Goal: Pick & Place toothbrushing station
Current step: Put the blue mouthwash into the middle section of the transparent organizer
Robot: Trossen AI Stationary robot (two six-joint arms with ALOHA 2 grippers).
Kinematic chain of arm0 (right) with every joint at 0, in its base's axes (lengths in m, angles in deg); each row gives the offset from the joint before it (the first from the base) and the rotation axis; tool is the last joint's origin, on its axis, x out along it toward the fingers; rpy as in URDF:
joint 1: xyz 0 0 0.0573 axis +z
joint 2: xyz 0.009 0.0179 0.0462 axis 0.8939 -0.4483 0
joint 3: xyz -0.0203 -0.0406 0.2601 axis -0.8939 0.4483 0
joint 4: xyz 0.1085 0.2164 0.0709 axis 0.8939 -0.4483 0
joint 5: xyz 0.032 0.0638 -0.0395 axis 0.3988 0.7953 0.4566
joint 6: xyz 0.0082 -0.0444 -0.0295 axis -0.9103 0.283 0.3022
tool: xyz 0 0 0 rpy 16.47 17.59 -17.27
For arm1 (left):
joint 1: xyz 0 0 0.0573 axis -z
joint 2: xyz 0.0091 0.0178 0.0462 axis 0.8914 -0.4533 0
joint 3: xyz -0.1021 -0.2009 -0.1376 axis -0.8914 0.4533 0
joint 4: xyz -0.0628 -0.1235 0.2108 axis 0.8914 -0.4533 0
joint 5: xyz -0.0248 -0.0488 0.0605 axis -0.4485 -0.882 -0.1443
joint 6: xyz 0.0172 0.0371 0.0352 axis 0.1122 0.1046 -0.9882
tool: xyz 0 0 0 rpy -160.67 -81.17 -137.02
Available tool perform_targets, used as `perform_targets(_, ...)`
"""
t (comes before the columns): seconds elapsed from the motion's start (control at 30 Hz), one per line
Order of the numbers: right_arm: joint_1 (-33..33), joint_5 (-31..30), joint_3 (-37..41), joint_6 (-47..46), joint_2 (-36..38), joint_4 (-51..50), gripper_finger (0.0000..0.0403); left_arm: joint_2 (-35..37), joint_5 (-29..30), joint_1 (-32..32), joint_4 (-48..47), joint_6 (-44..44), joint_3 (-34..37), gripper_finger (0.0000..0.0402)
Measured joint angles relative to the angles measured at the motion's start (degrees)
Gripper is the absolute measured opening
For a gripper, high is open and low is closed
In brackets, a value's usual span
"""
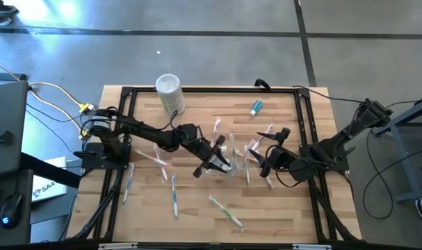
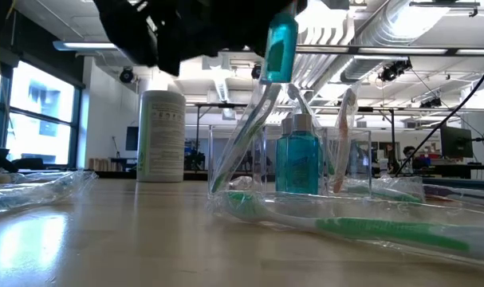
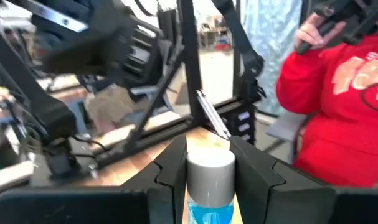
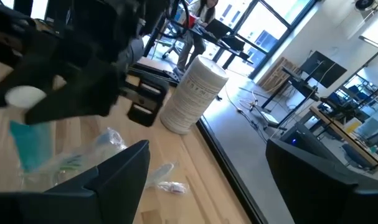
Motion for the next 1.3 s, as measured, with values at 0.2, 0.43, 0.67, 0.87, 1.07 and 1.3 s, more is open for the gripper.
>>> perform_targets(0.2,0.0,0.01,0.0,-0.6,-0.02,-0.61,0.0313,-4.18,-0.42,-1.36,3.08,0.11,-0.6,0.0089)
perform_targets(0.43,0.0,0.01,0.0,-0.6,-0.02,-0.61,0.0313,-5.44,-1.65,-1.74,3.86,1.53,-0.47,0.0089)
perform_targets(0.67,0.0,0.03,0.0,-0.6,-0.02,-0.61,0.0313,-5.44,-2.35,-1.72,1.33,1.55,-0.49,0.0089)
perform_targets(0.87,0.0,0.31,0.0,-0.6,-0.02,-0.59,0.0313,-5.44,-1.18,-1.71,-0.34,1.12,-0.49,0.0089)
perform_targets(1.07,0.0,1.91,0.0,-0.6,-0.02,-0.57,0.0313,-5.44,1.87,-1.7,-3.77,-0.45,-0.51,0.0089)
perform_targets(1.3,0.0,1.95,0.0,-0.6,-0.02,-0.55,0.0313,-5.44,2.02,-1.7,-3.9,-0.7,-0.51,0.0089)
